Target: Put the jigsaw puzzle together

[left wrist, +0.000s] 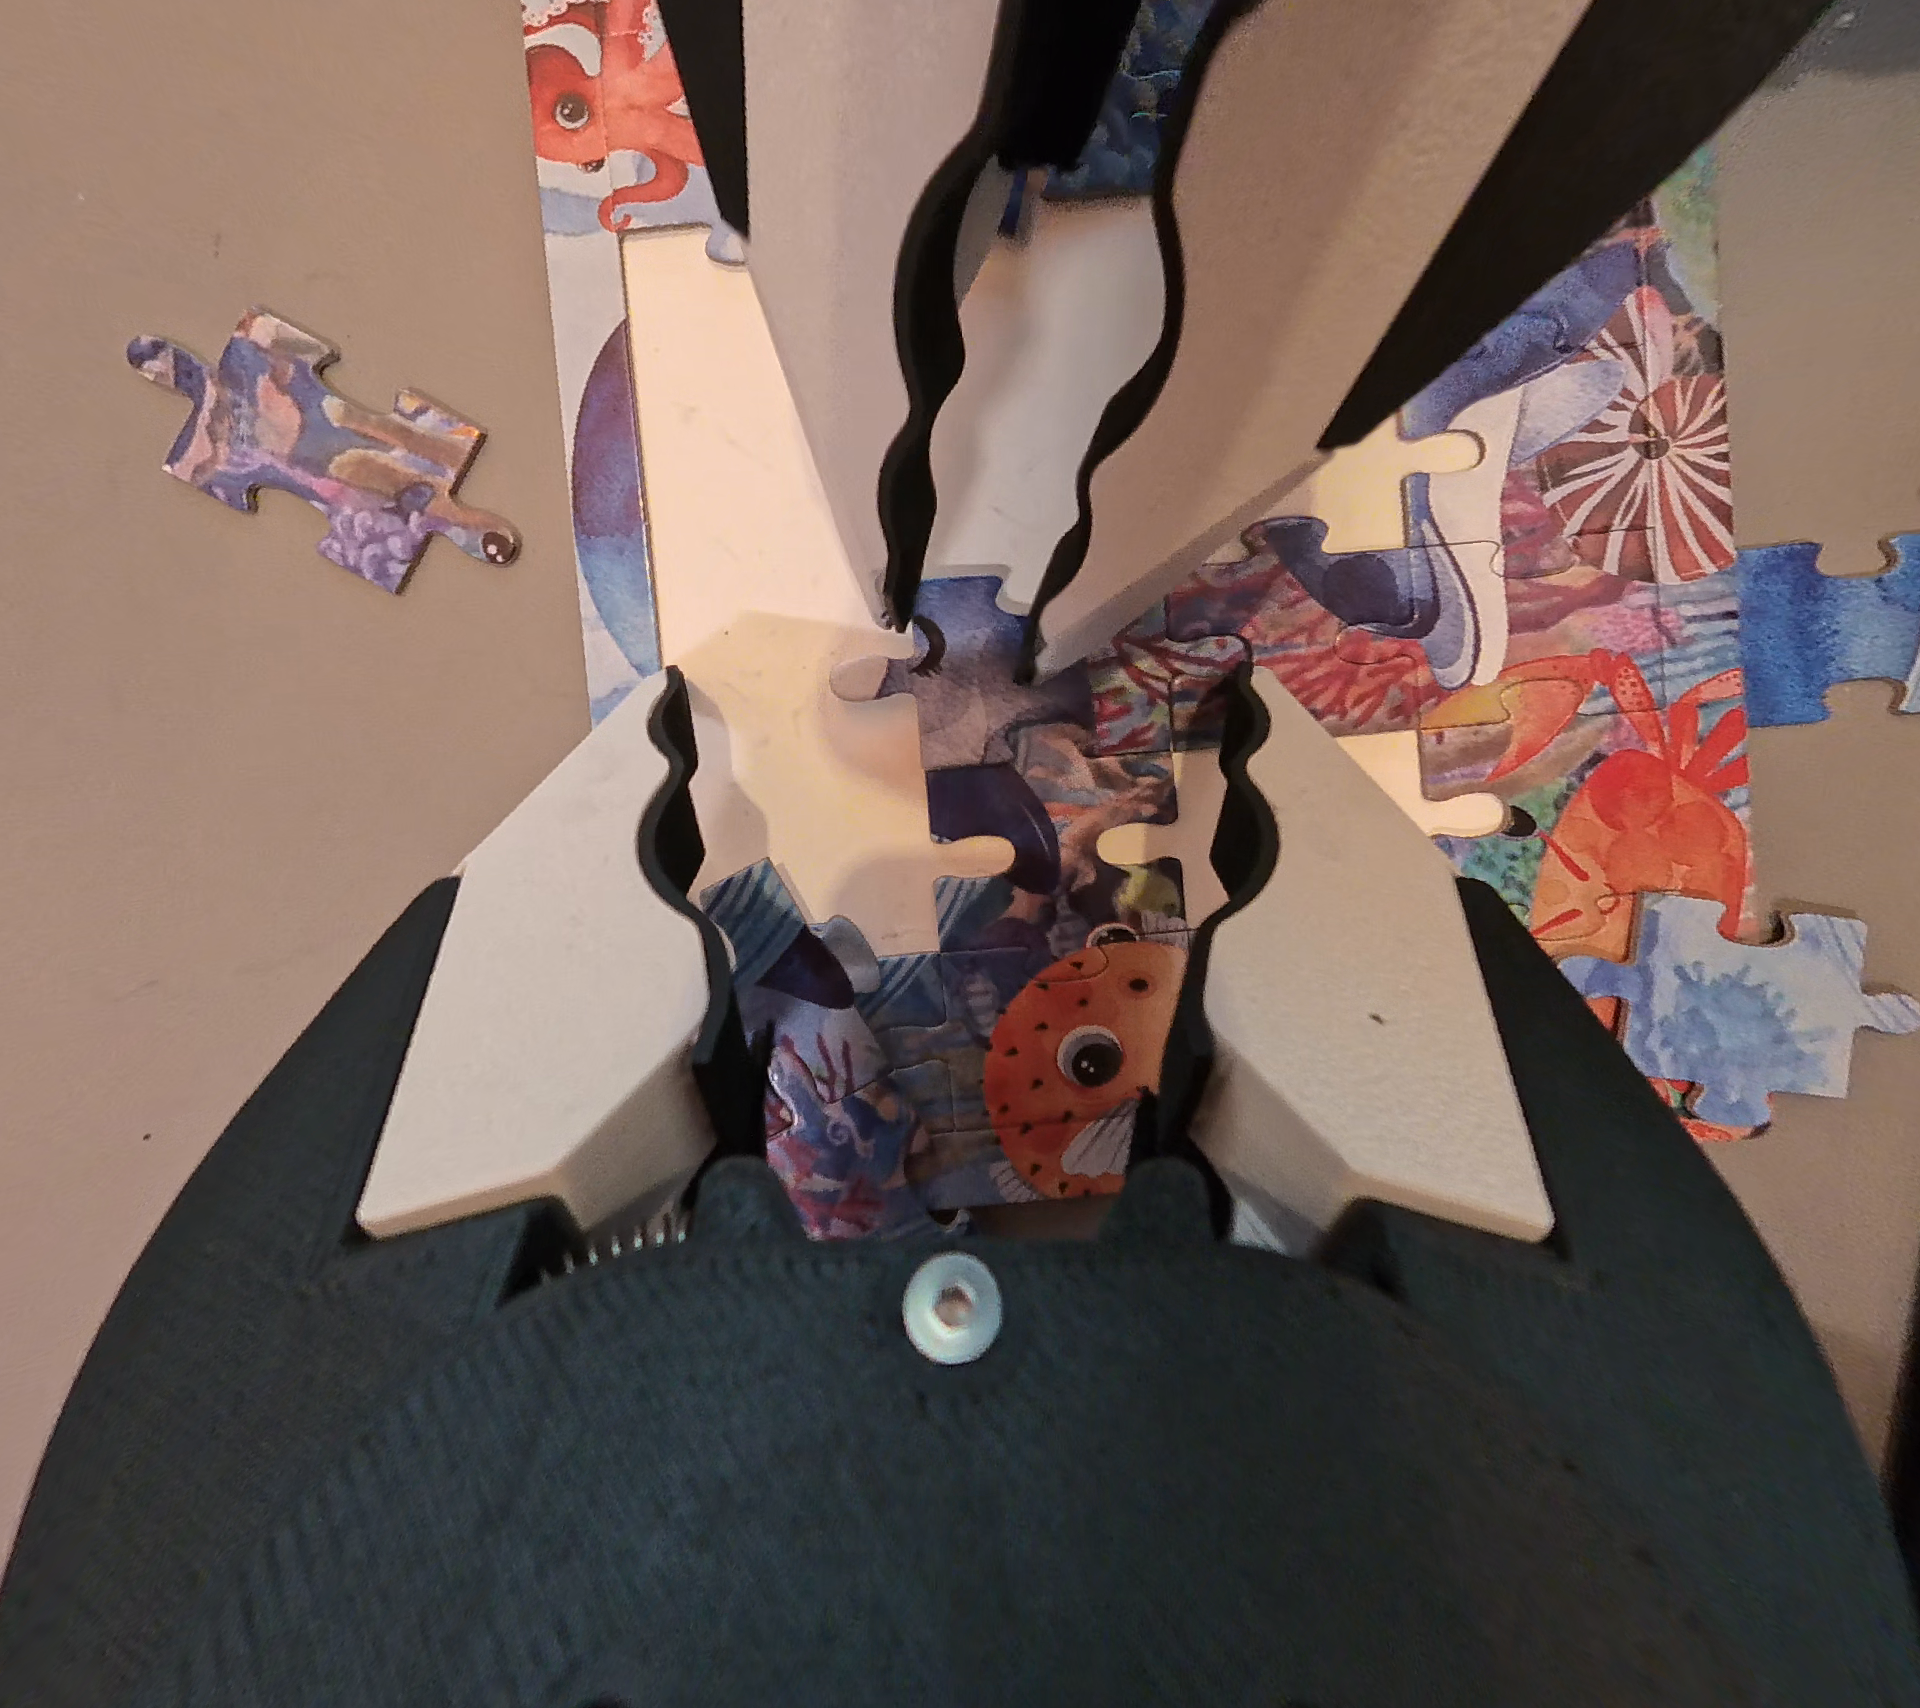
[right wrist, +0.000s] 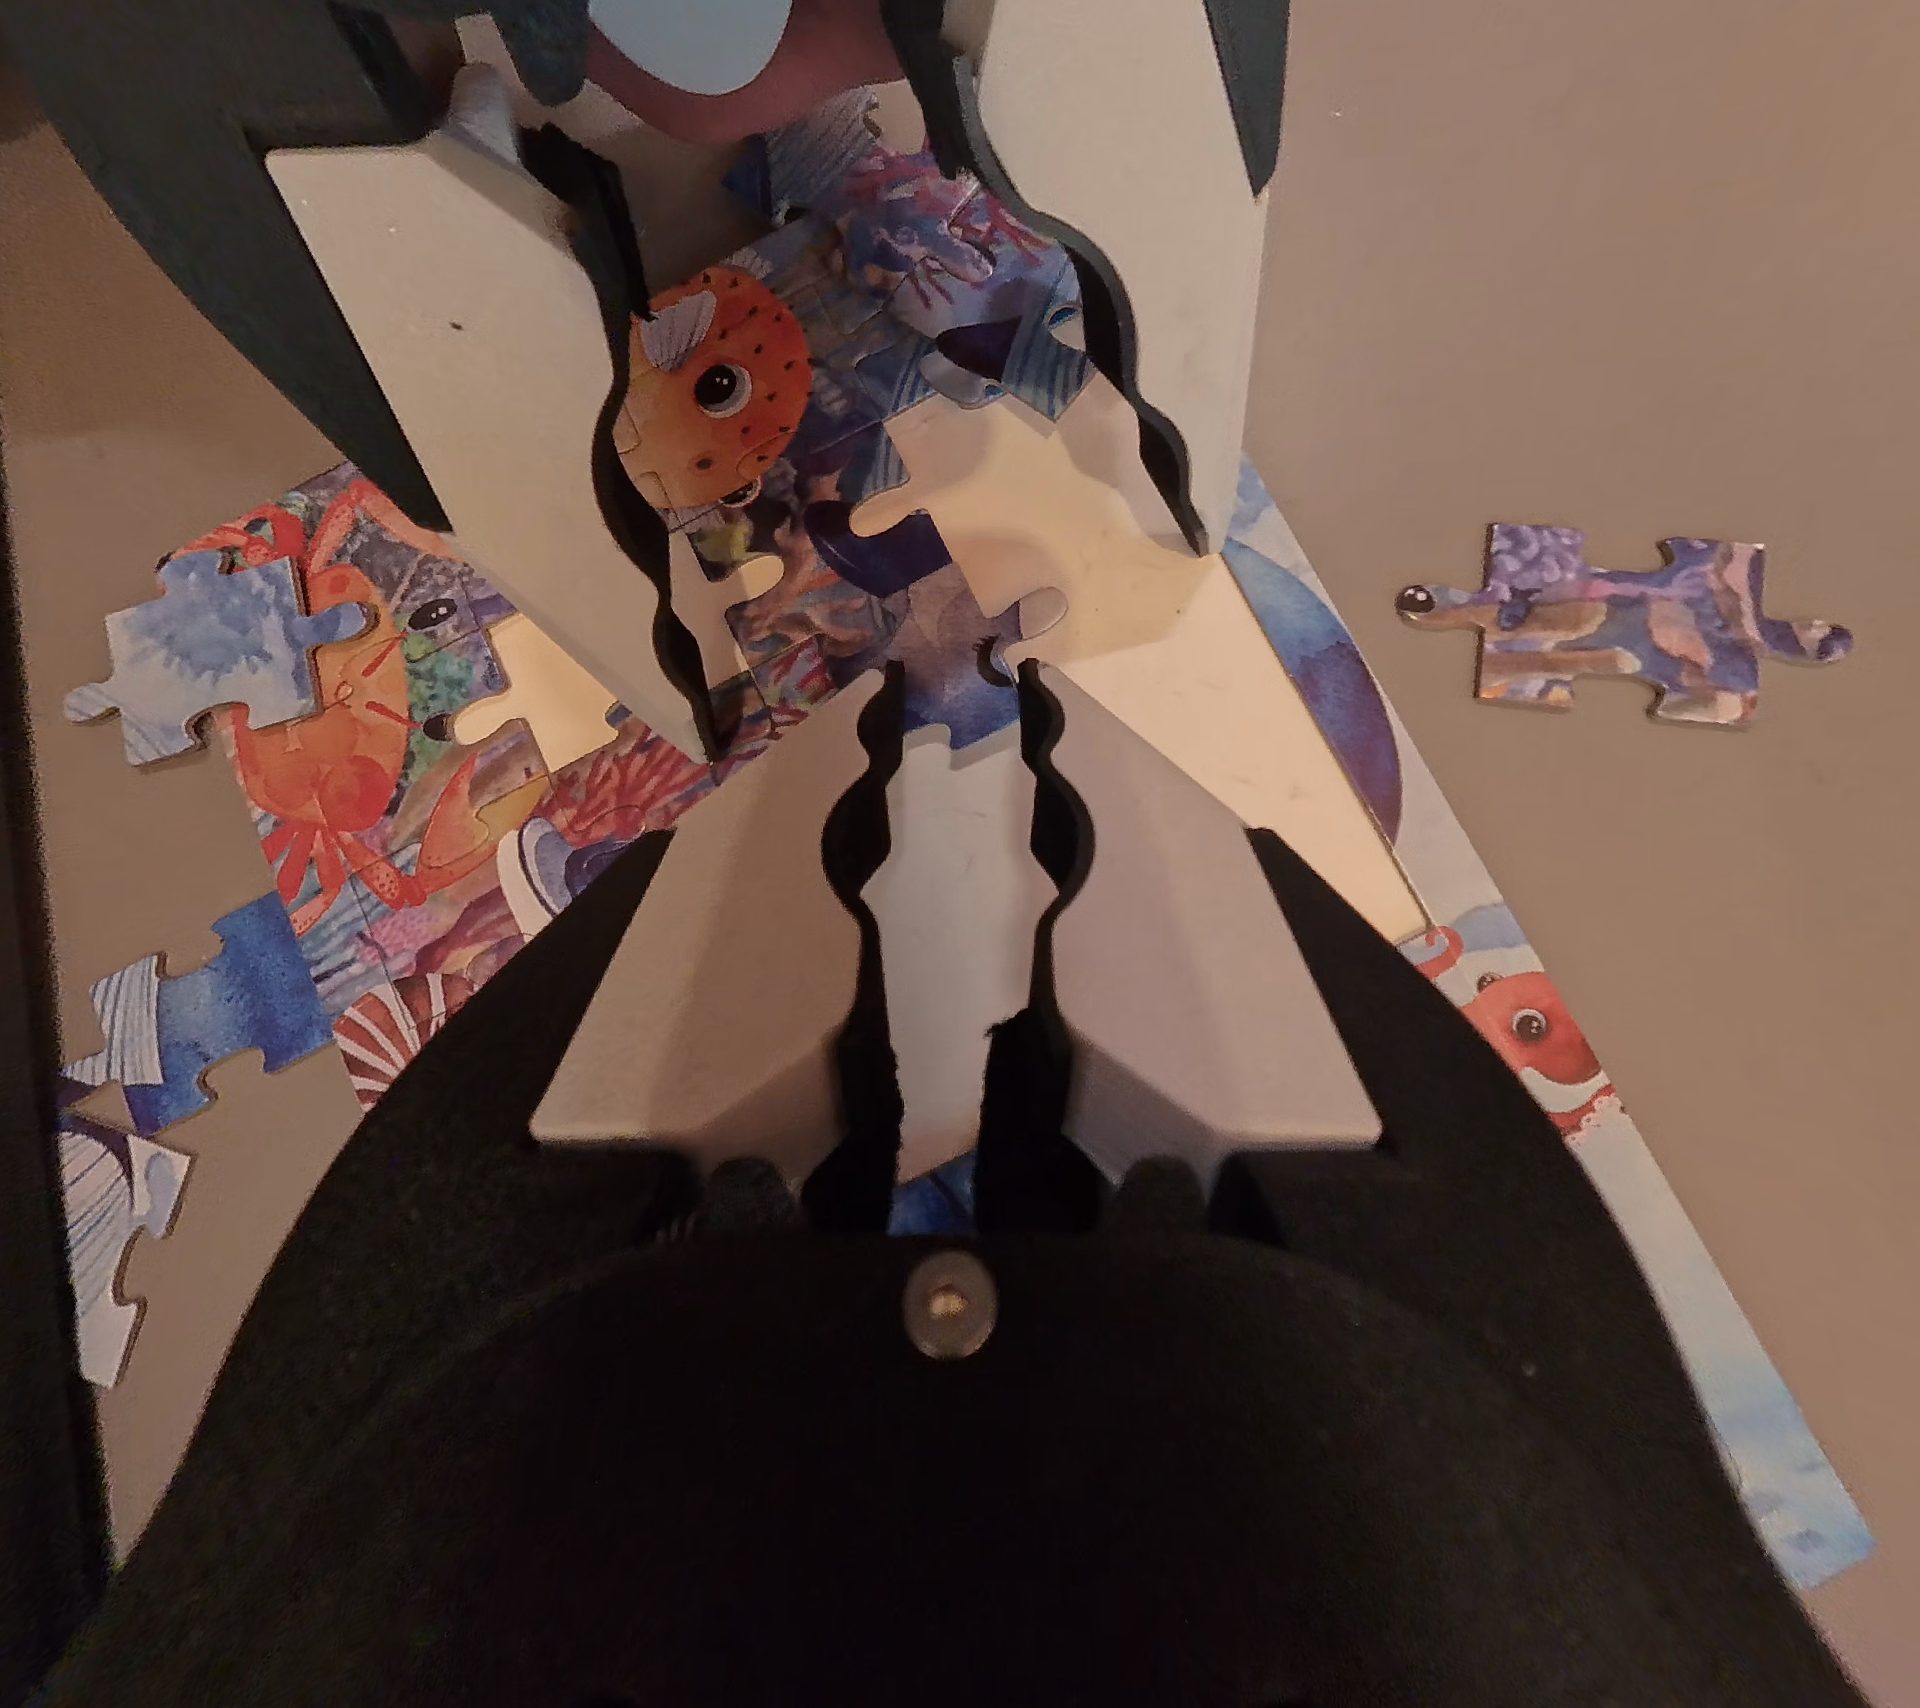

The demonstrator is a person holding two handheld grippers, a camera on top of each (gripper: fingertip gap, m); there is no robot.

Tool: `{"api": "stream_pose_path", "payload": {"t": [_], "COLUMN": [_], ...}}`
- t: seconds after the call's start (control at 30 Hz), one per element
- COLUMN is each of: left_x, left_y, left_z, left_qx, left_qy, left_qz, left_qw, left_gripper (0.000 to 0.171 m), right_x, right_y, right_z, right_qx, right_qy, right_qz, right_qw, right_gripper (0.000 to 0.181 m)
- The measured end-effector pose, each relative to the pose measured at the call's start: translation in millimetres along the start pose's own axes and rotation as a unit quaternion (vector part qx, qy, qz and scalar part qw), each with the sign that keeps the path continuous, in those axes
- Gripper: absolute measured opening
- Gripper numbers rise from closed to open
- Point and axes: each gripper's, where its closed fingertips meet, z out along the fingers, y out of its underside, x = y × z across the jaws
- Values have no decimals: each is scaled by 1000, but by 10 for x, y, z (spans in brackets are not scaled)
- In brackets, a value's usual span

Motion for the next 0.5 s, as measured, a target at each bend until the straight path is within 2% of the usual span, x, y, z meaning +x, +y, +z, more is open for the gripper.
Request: {"api": "stream_pose_path", "payload": {"t": [0.03,0.5], "left_x": [-1,49], "left_y": [0,3], "left_z": [-6,-11], "left_qx": [1,-3], "left_qy": [1,13], "left_qz": [0,8], "left_qw": [1000,1000], "left_gripper": [100,100], "right_x": [0,-93], "right_y": [-4,-91], "right_z": [-7,-136], "right_qx": [4,53], "right_qy": [-3,-64], "right_qz": [4,50], "right_qw": [1000,995], "right_gripper": [20,20]}}
